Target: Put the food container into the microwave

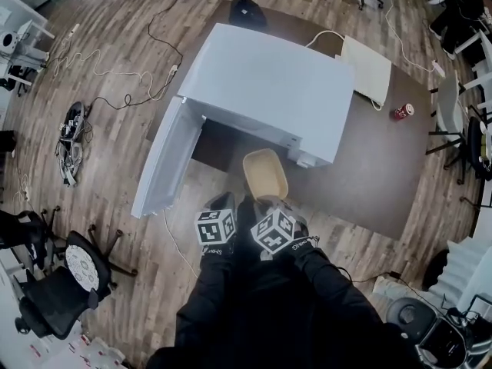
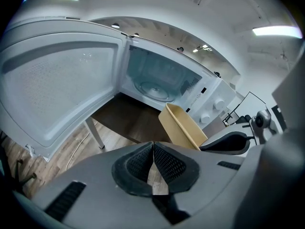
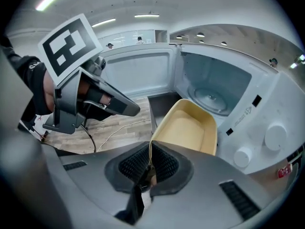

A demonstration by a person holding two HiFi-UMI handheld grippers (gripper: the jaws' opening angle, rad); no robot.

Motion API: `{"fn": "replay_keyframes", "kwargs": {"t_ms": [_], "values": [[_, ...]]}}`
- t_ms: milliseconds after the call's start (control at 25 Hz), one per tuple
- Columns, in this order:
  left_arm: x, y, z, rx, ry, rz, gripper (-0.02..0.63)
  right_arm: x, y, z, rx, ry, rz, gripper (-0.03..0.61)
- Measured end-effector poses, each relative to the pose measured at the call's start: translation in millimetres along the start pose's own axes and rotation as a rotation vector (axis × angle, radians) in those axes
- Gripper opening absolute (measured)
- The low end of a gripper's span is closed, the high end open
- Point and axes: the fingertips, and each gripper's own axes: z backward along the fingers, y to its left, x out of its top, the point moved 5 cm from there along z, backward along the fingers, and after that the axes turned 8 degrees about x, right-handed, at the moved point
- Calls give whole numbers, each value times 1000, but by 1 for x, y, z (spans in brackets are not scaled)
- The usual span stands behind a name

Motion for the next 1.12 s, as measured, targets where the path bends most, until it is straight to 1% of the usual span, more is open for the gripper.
{"fn": "replay_keyframes", "kwargs": {"t_ms": [160,360,480,760,1120], "values": [[20,11,-11,2,-1,9,34,30,-19,-10,-13,-9,40,35],[59,14,-34,-6,6,10,34,68,-66,-18,-45,-11,70,35],[74,22,-46,-12,9,3,34,85,-81,-27,-67,-12,83,35],[111,39,-75,-18,21,-12,34,115,-118,-48,-102,-7,89,35],[135,51,-104,-26,33,-23,34,139,-151,-70,-169,-13,128,35]]}}
